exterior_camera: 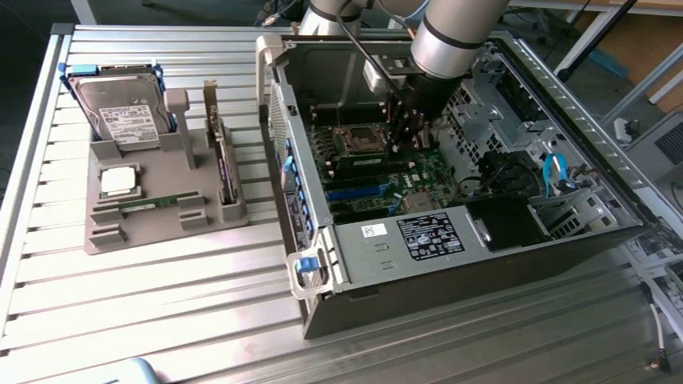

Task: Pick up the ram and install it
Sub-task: 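Insert the ram into the slot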

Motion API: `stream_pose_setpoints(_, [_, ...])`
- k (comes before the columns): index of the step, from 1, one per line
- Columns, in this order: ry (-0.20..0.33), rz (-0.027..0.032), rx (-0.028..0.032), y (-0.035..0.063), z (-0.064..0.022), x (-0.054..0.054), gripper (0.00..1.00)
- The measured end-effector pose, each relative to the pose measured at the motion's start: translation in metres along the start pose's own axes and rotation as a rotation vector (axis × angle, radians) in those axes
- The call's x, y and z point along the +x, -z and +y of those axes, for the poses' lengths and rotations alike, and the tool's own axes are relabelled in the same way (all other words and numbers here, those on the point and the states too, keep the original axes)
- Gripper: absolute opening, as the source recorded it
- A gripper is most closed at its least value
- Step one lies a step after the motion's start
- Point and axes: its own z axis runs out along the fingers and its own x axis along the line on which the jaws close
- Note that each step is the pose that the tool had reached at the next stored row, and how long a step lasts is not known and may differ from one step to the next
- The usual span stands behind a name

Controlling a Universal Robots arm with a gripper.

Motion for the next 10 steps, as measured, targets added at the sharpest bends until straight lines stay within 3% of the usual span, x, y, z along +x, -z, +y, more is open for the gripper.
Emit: stream_pose_setpoints(10, [0.012,-0.0015,-0.0002,0.0,0.0,0.0,0.12])
